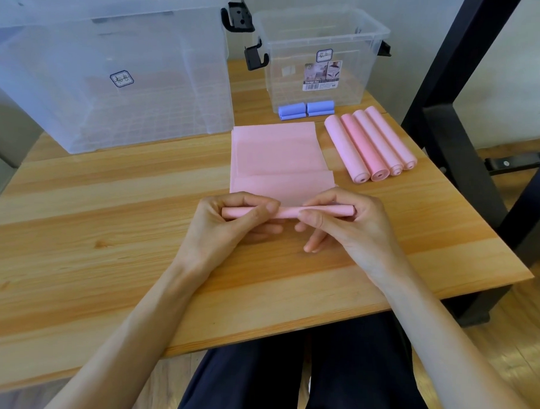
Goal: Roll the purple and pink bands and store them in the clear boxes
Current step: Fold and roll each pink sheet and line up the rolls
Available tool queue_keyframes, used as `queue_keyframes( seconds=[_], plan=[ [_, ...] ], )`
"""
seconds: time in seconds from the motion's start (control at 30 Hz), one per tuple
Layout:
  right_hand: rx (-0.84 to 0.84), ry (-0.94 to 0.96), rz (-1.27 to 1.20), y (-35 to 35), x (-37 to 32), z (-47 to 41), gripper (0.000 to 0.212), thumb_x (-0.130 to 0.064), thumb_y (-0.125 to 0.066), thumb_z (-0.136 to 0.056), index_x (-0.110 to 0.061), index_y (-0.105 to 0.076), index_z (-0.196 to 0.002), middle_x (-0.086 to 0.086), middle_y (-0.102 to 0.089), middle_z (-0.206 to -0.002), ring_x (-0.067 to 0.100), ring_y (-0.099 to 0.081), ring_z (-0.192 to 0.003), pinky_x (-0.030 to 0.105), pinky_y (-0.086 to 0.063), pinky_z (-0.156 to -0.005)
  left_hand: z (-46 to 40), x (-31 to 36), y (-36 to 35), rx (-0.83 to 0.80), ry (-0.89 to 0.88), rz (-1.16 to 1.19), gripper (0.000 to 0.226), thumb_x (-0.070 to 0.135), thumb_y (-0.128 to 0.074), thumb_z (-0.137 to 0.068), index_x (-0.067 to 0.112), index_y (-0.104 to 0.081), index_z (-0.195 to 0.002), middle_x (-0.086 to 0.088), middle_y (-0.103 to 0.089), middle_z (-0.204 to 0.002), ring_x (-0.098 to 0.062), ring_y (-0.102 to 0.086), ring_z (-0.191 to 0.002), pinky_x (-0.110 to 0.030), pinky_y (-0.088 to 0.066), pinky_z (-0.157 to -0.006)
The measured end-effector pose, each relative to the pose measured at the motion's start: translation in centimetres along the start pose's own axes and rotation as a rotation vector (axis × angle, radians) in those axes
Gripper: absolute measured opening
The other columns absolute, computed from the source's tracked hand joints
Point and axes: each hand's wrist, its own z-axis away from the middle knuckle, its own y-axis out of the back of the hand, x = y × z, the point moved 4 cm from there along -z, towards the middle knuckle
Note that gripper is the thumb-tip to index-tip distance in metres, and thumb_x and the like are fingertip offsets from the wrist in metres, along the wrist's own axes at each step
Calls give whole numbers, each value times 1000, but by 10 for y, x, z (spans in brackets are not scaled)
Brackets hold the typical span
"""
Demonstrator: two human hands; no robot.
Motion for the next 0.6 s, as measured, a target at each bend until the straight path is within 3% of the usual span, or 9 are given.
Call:
queue_keyframes(
  seconds=[0.2,0.4,0.6],
  plan=[
    [18,-18,13,-1,0,1,17,-17,-74,-85,-1,-72,-91,11,-74,-74,28,-69,-53,33,-58,-51,2,0,1,-7,-16,-1,20,22,-75,-70,10,-75,-87,-7,-77,-82,-18,-75,-76,-22,-59,-69],
    [-20,-34,4,-1,0,1,32,-11,-80,-78,-12,-68,-108,11,-76,-79,26,-69,-56,31,-58,-55,1,-1,0,6,-3,-42,26,29,-70,-78,6,-74,-89,-11,-77,-83,-22,-76,-77,-24,-60,-69],
    [-6,-9,-14,0,0,1,13,-13,-75,-83,-5,-73,-92,12,-74,-75,27,-69,-54,32,-58,-51,1,-1,0,-25,-10,-25,29,31,-64,-83,8,-75,-96,-9,-77,-89,-22,-76,-82,-26,-61,-72]
  ],
)
